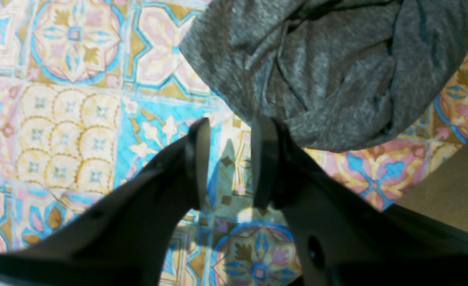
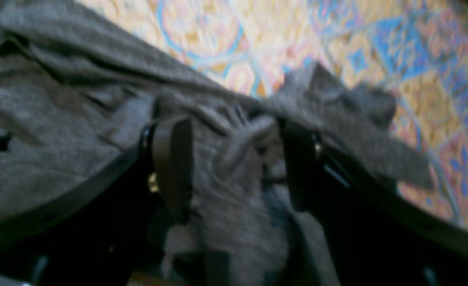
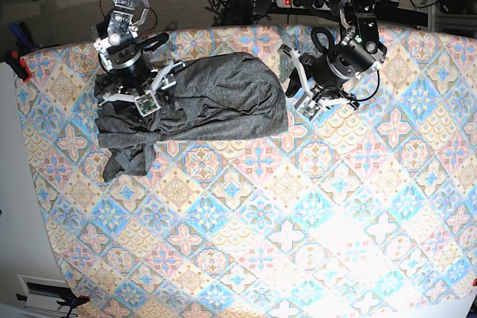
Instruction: Layout the t-shirt on the table in an organized manner, then fold the t-shirt properly
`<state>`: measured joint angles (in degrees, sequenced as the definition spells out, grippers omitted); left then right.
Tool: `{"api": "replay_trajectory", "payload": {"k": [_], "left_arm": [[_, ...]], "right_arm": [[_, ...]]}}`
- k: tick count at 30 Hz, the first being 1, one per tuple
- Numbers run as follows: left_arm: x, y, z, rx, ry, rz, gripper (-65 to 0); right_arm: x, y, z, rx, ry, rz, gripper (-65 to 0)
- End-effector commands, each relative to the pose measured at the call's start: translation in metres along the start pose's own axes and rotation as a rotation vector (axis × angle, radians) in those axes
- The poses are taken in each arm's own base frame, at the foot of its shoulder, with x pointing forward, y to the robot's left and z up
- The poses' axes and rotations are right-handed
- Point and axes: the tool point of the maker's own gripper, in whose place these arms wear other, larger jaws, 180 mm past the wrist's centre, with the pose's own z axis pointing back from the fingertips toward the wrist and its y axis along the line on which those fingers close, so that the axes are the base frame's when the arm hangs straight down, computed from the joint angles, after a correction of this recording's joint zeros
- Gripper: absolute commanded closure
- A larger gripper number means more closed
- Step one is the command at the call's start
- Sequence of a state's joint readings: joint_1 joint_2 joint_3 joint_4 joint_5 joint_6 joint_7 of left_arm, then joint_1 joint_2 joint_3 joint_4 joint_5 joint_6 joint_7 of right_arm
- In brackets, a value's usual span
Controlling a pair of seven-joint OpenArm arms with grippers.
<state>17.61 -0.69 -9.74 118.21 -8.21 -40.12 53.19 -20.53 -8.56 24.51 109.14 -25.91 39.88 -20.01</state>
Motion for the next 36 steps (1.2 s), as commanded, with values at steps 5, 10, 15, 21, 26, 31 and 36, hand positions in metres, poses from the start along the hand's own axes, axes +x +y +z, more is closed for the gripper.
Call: {"api": "replay_trajectory", "payload": {"k": [5, 10, 15, 21, 26, 31, 36], "left_arm": [[0.011, 0.000, 0.002, 0.001, -0.039, -0.007, -17.6], [0.011, 0.000, 0.003, 0.001, -0.041, -0.006, -17.5], [0.012, -0.001, 0.003, -0.004, -0.047, -0.003, -17.7], [0.031, -0.031, 0.006, -0.111, -0.125, 0.000, -19.0], [0.066, -0.061, 0.022, -0.322, -0.313, 0.114, -37.5], [0.063, -0.059, 0.038, -0.439, -0.342, 0.126, -40.0], [0.030, -0.024, 0.037, -0.439, -0.296, 0.264, -40.1]], "right_arm": [[-0.005, 0.051, 0.012, 0.124, -0.013, -0.017, -35.4], [0.020, 0.050, 0.017, 0.120, -0.170, -0.036, -33.2], [0.018, 0.030, 0.023, 0.061, -0.191, -0.042, -22.7], [0.014, -0.020, 0.027, -0.074, -0.187, -0.040, -23.3], [0.015, -0.059, 0.042, -0.185, -0.238, -0.112, -34.5], [0.009, -0.064, 0.045, -0.202, -0.225, -0.116, -37.3], [0.003, -0.072, 0.050, -0.227, -0.212, -0.118, -37.3]]}}
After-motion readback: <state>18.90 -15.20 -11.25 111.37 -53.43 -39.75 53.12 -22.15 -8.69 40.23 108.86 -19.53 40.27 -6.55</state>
